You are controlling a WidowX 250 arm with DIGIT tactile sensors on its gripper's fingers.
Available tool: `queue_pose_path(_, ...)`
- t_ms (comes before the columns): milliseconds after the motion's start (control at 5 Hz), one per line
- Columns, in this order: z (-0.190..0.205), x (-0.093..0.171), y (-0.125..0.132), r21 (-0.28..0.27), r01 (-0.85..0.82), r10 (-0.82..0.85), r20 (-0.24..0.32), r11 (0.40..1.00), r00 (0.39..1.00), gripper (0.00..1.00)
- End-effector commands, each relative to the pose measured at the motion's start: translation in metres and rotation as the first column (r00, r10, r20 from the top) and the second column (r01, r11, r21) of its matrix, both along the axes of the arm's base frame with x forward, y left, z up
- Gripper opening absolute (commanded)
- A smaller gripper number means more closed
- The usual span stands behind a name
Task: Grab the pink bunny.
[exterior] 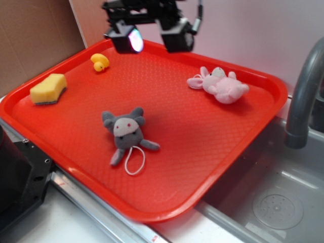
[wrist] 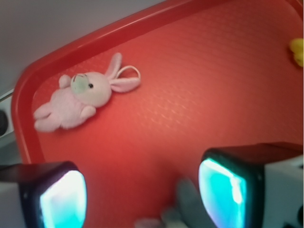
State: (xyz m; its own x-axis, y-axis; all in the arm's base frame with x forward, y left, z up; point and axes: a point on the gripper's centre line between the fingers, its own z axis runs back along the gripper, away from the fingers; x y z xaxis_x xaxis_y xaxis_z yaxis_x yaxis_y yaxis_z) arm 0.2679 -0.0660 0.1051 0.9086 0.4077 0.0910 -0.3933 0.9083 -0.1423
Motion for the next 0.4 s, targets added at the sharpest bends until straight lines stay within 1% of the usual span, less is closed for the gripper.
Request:
queue_pose_path(0, -0.018, 0.018, -0.030, -0.009, -0.095, 0.096, 0.125, 0.995, 0.988, 1.00)
queue_pose_path(200, -0.034, 0.069, -0.026, 0.001, -0.141, 0.140, 0.116, 0.990, 0.983, 1.00)
